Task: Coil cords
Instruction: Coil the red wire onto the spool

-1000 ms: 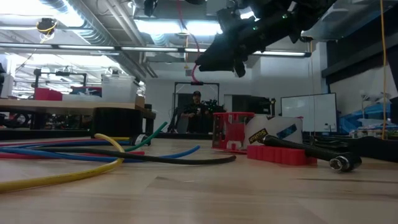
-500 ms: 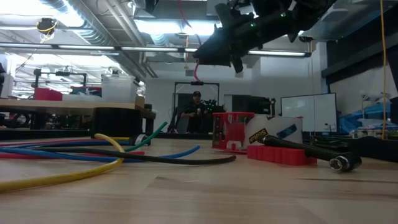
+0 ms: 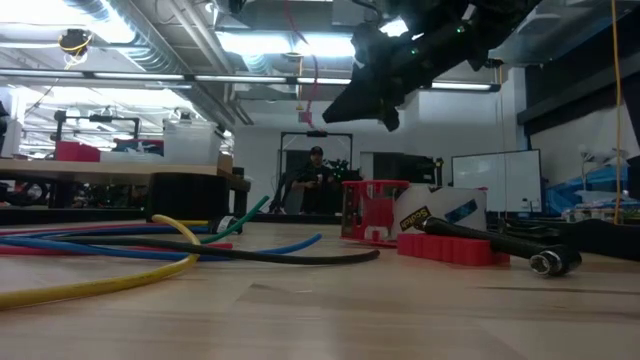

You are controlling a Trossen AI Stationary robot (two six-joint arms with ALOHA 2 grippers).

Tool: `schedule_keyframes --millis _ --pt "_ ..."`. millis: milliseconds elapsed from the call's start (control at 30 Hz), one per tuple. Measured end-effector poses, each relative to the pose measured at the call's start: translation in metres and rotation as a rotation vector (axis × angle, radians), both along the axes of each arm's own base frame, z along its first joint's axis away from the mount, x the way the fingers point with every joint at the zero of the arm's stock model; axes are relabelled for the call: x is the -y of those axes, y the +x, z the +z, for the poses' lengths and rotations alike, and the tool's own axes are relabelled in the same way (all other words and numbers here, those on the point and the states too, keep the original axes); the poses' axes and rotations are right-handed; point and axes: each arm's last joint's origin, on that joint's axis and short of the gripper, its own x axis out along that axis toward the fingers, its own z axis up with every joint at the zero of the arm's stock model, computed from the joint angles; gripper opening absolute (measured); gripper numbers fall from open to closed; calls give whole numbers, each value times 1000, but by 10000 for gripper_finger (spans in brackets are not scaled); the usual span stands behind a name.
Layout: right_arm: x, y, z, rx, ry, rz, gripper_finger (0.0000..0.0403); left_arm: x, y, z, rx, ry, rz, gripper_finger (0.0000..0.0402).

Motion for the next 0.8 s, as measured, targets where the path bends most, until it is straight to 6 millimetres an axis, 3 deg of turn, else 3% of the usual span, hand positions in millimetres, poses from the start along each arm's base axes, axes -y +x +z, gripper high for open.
schedule_keyframes --millis 467,800 --pt "0 1 1 16 -2 0 29 0 -1 0 -7 14 -3 0" --pt "-1 1 2 29 8 23 152 0 -1 0 -10 22 -5 0"
